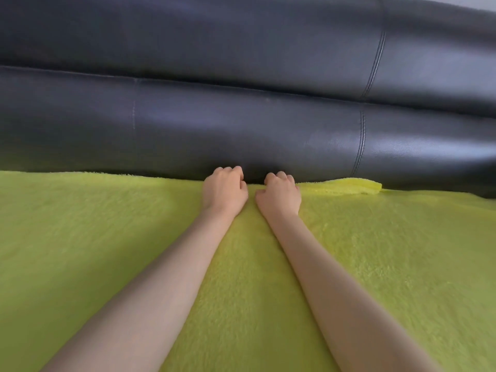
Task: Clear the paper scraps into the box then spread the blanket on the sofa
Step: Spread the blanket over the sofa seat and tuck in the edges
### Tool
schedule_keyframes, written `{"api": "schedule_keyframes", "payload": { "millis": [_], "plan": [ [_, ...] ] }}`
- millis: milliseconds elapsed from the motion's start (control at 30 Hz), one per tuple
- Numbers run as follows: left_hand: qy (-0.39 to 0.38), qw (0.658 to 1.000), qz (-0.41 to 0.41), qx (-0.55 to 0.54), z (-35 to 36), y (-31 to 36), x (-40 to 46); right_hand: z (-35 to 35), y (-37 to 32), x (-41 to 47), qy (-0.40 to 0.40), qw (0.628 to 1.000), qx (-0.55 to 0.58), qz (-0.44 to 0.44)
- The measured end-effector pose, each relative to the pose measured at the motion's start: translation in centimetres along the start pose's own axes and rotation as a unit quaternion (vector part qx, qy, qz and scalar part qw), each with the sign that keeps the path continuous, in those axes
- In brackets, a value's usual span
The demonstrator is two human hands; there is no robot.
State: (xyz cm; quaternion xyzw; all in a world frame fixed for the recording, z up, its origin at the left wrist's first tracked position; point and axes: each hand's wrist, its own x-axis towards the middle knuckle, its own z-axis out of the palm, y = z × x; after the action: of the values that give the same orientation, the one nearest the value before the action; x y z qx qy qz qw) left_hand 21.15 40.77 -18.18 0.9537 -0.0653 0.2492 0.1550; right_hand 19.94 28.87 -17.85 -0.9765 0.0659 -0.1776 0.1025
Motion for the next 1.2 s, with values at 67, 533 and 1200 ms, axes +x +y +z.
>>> {"api": "schedule_keyframes", "payload": {
  "millis": [67,533,1200],
  "plan": [
    [0.029,0.999,0.012,-0.008,-0.3,0.0,0.0,-0.3,-0.1,0.3,0.007,1.0,-0.005,-0.015],
    [-0.13,0.986,0.048,-0.089,0.5,-0.3,0.2,-0.6,-0.5,1.5,-0.221,0.975,-0.016,-0.023],
    [-0.077,0.982,0.133,-0.109,-1.0,4.0,0.9,-3.3,11.5,0.6,-0.036,0.998,0.0,-0.058]
  ]
}}
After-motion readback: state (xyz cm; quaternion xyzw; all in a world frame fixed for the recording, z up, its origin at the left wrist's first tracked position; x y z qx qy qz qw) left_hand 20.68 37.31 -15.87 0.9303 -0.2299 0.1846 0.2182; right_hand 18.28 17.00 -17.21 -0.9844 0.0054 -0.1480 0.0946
